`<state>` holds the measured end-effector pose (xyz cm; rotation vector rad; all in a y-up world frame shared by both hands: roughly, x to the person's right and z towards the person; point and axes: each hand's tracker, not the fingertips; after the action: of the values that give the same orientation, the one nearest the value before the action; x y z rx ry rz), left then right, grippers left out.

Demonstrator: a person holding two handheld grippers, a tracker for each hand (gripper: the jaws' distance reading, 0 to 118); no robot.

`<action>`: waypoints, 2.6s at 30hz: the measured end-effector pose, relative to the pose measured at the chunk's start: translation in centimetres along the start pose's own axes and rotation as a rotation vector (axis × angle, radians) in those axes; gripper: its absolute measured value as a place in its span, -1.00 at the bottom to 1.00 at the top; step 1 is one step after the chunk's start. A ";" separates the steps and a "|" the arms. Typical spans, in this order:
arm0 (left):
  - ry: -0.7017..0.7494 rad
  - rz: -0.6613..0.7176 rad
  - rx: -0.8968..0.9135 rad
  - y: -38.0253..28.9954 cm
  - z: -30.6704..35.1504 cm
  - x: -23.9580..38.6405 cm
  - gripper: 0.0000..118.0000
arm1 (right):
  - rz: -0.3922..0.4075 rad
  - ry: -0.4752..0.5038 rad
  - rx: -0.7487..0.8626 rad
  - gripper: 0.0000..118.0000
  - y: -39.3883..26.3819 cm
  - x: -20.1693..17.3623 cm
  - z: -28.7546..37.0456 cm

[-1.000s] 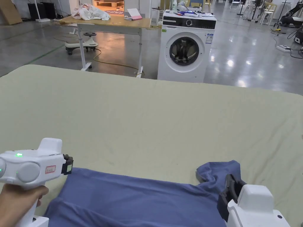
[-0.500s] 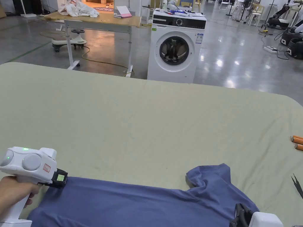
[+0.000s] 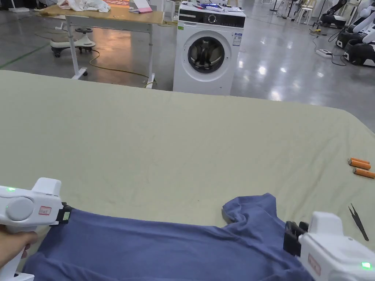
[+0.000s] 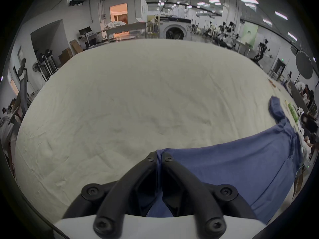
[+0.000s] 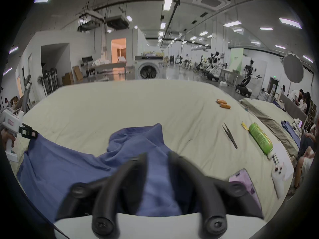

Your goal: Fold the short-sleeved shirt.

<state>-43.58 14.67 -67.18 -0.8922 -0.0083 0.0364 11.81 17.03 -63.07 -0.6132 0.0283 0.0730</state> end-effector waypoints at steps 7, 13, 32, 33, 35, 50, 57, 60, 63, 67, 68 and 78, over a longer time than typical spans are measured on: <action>-0.018 0.017 0.069 -0.5 2.7 -0.5 -1.00 | 0.067 0.070 -0.293 -0.03 3.4 3.6 -9.4; -0.016 0.012 0.072 -1.0 2.7 -0.5 -1.00 | 0.062 0.087 -0.424 -0.23 2.6 4.2 -13.5; -0.048 0.045 0.146 -2.2 6.3 -1.6 -1.00 | 0.054 0.064 -0.216 -0.98 4.0 4.1 -4.6; -0.053 0.050 0.161 -2.5 7.0 -1.8 -1.00 | 0.056 0.069 -0.203 -0.98 4.0 4.3 -3.4; -0.068 0.060 0.190 -3.3 8.5 -2.4 -1.00 | 0.050 0.078 -0.173 -0.98 3.9 4.7 -1.0; -0.124 0.070 0.243 -13.5 16.5 -3.8 -1.00 | 0.126 0.087 -0.130 -0.98 -2.8 4.8 13.7; -0.108 0.032 0.085 -19.1 15.3 -3.1 -0.99 | 0.132 0.056 -0.292 -0.97 -9.5 4.7 13.6; -0.090 0.009 0.035 -20.3 14.3 -2.6 -0.99 | 0.129 0.048 -0.334 -0.97 -11.6 4.7 12.5; -0.066 0.000 0.003 -20.7 13.5 -2.1 -0.99 | 0.112 0.044 -0.364 -0.97 -13.0 4.8 11.7; -0.024 -0.040 -0.018 -20.8 12.7 -1.1 -0.98 | 0.103 0.036 -0.374 -0.97 -14.0 4.5 10.8; -0.021 -0.042 -0.019 -20.7 12.6 -1.0 -0.98 | 0.099 0.032 -0.374 -0.96 -14.1 4.4 10.7; -0.029 0.005 0.143 -17.4 15.0 1.4 -0.12 | 0.096 -0.077 -0.192 0.21 -9.8 3.1 14.3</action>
<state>-42.04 15.42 -44.24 -0.7487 -0.0302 0.0536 15.68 17.42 -45.91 -0.8009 -0.0238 0.1940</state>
